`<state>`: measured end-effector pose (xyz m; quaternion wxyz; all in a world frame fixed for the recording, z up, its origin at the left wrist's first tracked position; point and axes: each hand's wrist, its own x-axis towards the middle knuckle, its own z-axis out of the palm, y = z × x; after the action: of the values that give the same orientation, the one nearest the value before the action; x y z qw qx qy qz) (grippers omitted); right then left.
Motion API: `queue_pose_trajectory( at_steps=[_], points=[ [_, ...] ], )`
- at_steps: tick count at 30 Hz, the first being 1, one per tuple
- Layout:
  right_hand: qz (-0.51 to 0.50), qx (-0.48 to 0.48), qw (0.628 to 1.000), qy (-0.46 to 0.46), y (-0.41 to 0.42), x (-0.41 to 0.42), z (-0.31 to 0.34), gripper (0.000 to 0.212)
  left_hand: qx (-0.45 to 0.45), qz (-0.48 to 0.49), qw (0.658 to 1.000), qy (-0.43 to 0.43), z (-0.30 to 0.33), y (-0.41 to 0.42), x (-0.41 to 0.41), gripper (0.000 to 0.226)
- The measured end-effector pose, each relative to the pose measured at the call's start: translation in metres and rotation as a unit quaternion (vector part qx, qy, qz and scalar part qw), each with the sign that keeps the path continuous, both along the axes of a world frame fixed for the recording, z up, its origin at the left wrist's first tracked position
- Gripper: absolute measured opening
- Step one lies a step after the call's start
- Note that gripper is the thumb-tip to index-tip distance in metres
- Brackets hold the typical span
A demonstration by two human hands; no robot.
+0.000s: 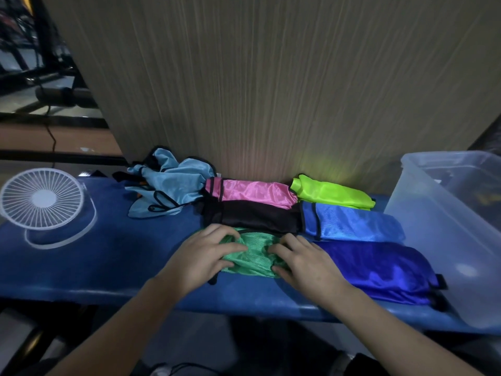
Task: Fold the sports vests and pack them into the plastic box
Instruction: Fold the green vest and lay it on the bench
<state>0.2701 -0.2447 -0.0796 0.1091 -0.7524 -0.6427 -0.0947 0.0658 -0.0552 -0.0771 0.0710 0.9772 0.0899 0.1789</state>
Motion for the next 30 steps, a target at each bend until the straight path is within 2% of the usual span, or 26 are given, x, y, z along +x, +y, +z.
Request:
queue_pose_trajectory(
  at_steps=[4, 7, 11, 14, 16, 18, 22, 27, 30],
  points=[
    [0.011, -0.005, 1.0, 0.008, 0.0, 0.004, 0.001, 0.038, -0.04, 0.001, 0.999, 0.01, 0.003, 0.005, -0.024, 0.061],
    [0.013, -0.011, 1.0, 0.013, 0.001, 0.006, 0.001, 0.037, -0.002, -0.015, 0.999, 0.051, -0.007, 0.014, -0.045, 0.08],
    [0.013, -0.014, 1.0, 0.024, 0.0, 0.004, 0.003, 0.037, 0.045, 0.001, 0.998, 0.043, -0.015, 0.02, -0.058, 0.099],
    [0.009, -0.018, 0.999, 0.025, -0.001, 0.003, 0.005, 0.036, 0.03, 0.023, 0.999, -0.001, -0.009, 0.013, -0.062, 0.084],
    [0.009, -0.021, 0.999, 0.028, -0.001, 0.002, 0.005, 0.036, -0.032, 0.036, 0.998, -0.051, -0.002, 0.001, -0.059, 0.069],
    [0.01, -0.023, 0.999, 0.03, -0.003, 0.002, 0.005, 0.036, -0.067, 0.048, 0.995, -0.061, 0.001, -0.012, -0.055, 0.051],
    [0.009, -0.031, 0.999, 0.037, -0.004, 0.003, 0.005, 0.038, -0.059, 0.072, 0.996, -0.001, -0.008, -0.008, -0.054, 0.075],
    [0.01, -0.027, 0.999, 0.037, -0.002, 0.004, 0.002, 0.038, -0.041, 0.105, 0.993, -0.023, -0.014, 0.001, -0.048, 0.089],
    [0.011, -0.027, 0.999, 0.035, -0.001, 0.004, 0.002, 0.037, 0.002, 0.116, 0.992, -0.049, -0.019, 0.01, -0.043, 0.086]
  ],
)
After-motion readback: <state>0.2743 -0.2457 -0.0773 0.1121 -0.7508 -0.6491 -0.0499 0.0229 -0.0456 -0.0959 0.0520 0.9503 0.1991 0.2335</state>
